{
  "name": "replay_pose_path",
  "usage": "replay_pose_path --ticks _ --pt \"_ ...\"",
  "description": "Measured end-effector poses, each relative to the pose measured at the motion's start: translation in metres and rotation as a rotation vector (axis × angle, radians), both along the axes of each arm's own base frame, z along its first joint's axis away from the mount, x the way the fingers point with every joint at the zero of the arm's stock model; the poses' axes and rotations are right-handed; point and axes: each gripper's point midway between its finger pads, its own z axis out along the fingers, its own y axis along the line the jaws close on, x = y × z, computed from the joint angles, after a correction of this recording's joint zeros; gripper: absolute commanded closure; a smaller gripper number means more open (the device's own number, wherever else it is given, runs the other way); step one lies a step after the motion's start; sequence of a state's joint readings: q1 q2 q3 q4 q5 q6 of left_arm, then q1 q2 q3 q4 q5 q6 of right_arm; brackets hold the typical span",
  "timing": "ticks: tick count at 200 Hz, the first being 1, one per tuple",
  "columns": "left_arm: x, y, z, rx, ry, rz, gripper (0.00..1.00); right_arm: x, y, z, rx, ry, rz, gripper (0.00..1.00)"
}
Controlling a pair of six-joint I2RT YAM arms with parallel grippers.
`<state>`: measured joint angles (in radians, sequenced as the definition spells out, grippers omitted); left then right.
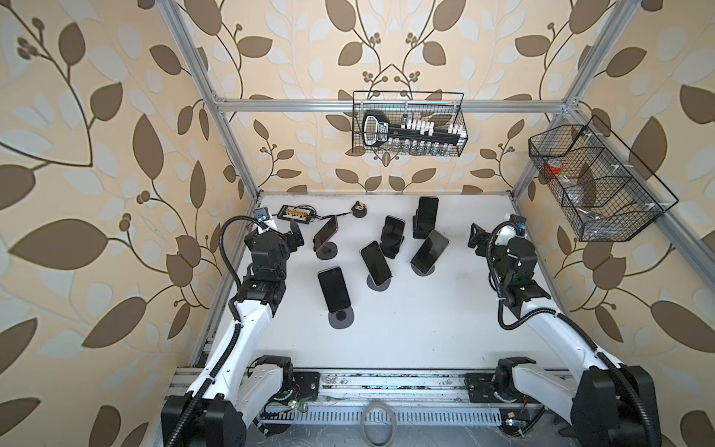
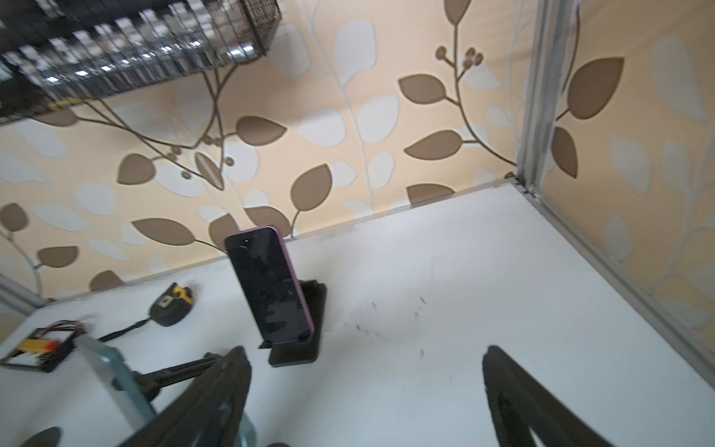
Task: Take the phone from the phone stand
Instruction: 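Reach the right gripper to the silver-framed phone while the left gripper advances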
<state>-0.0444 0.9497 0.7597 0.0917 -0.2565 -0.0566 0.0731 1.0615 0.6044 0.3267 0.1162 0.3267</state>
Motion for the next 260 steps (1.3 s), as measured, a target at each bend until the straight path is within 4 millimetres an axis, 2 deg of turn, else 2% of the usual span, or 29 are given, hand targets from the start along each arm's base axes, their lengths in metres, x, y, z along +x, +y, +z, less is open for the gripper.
replay_pose_path --ticks 25,50,77,95,134,161,182,200,260 --pt "-0.004 -0.021 0.026 0.026 -0.016 -0.134 0.01 -0.008 0.038 0.010 0.053 0.014 0.123 0.09" --pt "-0.015 -0.047 0.037 0.073 -0.020 -0.286 0.01 -0.020 0.077 0.015 0.071 0.042 0.243 0.10" --pt "-0.031 -0.084 0.038 0.145 -0.027 -0.482 0.01 -0.037 0.118 0.016 0.069 0.079 0.366 0.11" --pt "-0.045 -0.101 0.035 0.184 -0.062 -0.587 0.01 -0.051 0.147 0.016 0.057 0.099 0.454 0.11" --pt "-0.070 -0.123 0.013 0.219 -0.104 -0.740 0.01 -0.090 0.206 0.017 0.013 0.107 0.670 0.13" --pt "-0.084 -0.135 0.022 0.257 -0.162 -0.821 0.01 -0.121 0.240 0.023 -0.028 0.074 0.812 0.14" --pt "-0.095 -0.145 0.031 0.290 -0.210 -0.881 0.01 -0.140 0.261 0.028 -0.059 0.040 0.898 0.14" --pt "-0.103 -0.153 0.033 0.309 -0.233 -0.925 0.01 -0.147 0.272 0.027 -0.076 0.029 0.938 0.14" --pt "-0.114 -0.168 0.031 0.336 -0.254 -1.017 0.02 -0.147 0.294 0.006 -0.097 0.069 0.971 0.14"
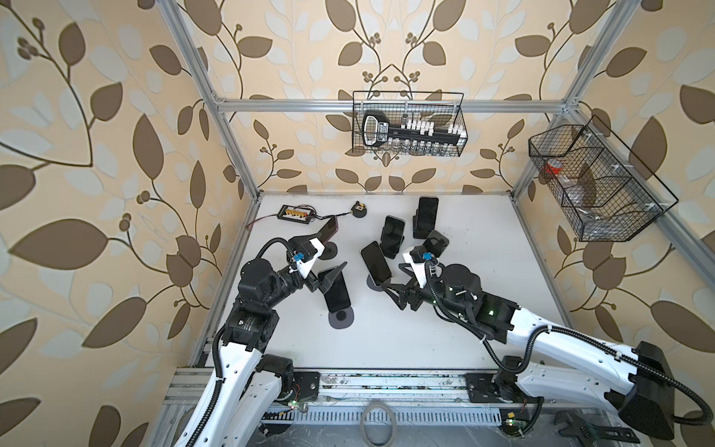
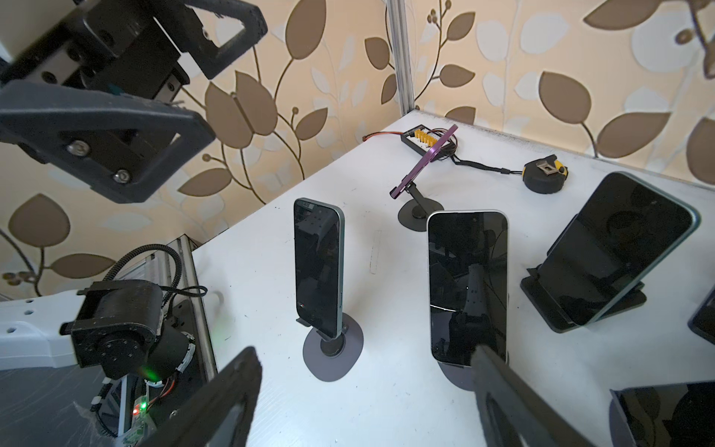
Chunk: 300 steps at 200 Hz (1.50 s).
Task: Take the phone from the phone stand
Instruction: 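Reach the right gripper to the silver-framed phone while the left gripper advances, then close the right gripper around the silver-framed phone on its stand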
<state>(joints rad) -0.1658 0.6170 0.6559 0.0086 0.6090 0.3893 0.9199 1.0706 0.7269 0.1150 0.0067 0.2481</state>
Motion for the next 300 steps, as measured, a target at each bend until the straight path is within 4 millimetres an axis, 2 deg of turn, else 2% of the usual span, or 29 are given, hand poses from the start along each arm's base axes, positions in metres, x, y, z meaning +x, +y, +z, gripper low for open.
replay_pose_path --ticks 40,92,142,164,197,221,259,300 --pt "-0.008 -0.011 -0.004 0.003 0.013 -0.040 0.01 0.013 0.008 -0.009 -0.027 0.023 -0.036 0.11" --pt "-0.010 -0.017 -0.007 -0.011 0.040 -0.046 0.01 0.047 0.026 0.001 -0.102 -0.007 -0.115 0.03" --pt "-0.011 -0.022 -0.016 0.002 0.080 -0.058 0.01 0.075 0.045 -0.035 -0.226 0.045 -0.156 0.00" --pt "-0.009 -0.023 -0.020 0.007 0.094 -0.058 0.01 0.083 0.043 -0.045 -0.254 0.064 -0.172 0.00" --pt "-0.004 -0.024 -0.026 0.013 0.116 -0.052 0.01 0.100 0.024 -0.053 -0.261 0.102 -0.218 0.00" --pt "-0.002 -0.025 -0.028 0.017 0.123 -0.048 0.01 0.113 0.013 -0.068 -0.284 0.141 -0.241 0.00" --pt "0.000 -0.025 -0.030 0.022 0.129 -0.034 0.01 0.116 0.017 -0.086 -0.330 0.168 -0.226 0.00" --pt "0.004 -0.022 -0.031 0.025 0.132 -0.011 0.01 0.121 0.022 -0.087 -0.347 0.160 -0.217 0.00"
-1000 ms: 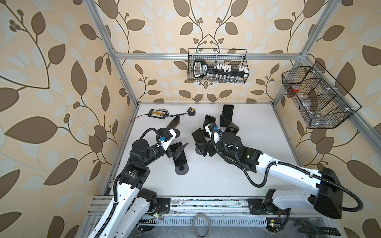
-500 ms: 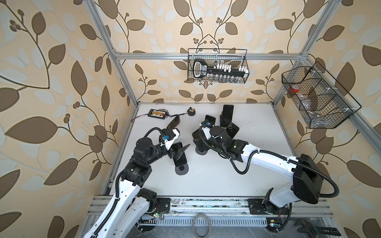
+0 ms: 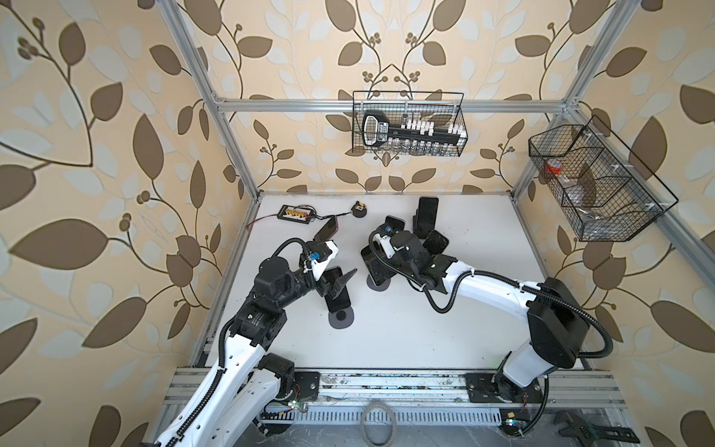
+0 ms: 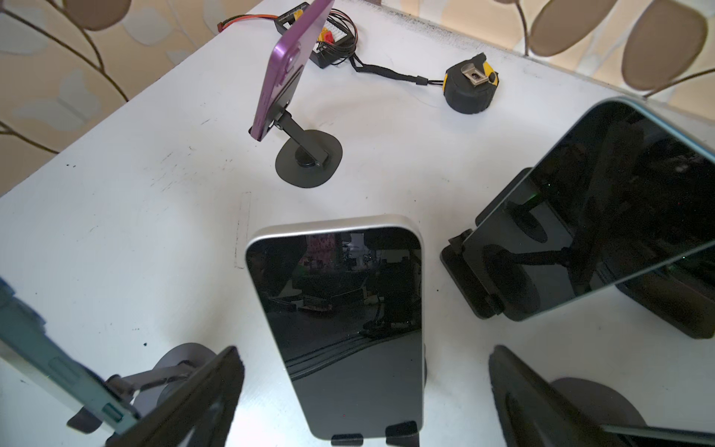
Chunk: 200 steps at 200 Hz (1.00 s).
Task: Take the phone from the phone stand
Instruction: 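Close the right gripper around the silver-framed phone on its stand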
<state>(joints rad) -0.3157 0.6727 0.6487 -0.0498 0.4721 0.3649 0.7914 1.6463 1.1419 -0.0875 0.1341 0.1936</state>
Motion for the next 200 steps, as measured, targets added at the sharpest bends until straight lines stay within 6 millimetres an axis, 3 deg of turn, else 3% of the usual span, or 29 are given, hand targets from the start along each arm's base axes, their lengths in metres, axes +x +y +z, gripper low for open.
replay_pose_path --ticks 200 --pt "0.001 -0.007 -0.007 0.020 0.013 -0.019 0.01 0.002 0.012 -0.028 -0.039 0.060 0.038 0.00"
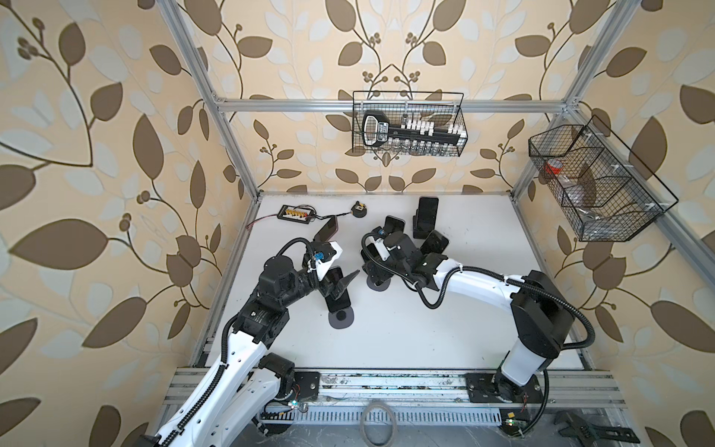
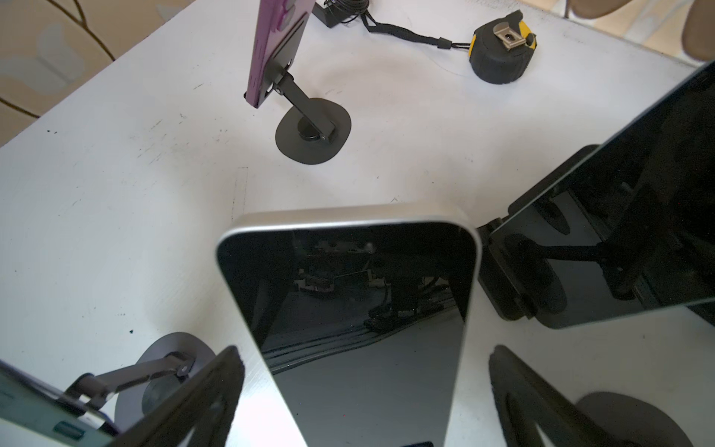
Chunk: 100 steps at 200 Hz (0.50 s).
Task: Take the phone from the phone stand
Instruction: 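Close the right gripper around the silver-framed phone on its stand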
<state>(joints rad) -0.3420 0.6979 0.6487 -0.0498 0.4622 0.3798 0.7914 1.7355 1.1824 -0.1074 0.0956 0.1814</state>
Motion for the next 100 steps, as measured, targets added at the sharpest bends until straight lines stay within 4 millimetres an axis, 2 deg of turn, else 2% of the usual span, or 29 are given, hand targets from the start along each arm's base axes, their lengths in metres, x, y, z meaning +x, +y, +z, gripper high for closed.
replay_pose_path --ticks 100 --pt "0.0002 -0.0013 -0.0016 0.013 -0.006 -0.004 0.01 0.0020 0.0031 -0.0064 -0.011 0.012 0.005 0.04"
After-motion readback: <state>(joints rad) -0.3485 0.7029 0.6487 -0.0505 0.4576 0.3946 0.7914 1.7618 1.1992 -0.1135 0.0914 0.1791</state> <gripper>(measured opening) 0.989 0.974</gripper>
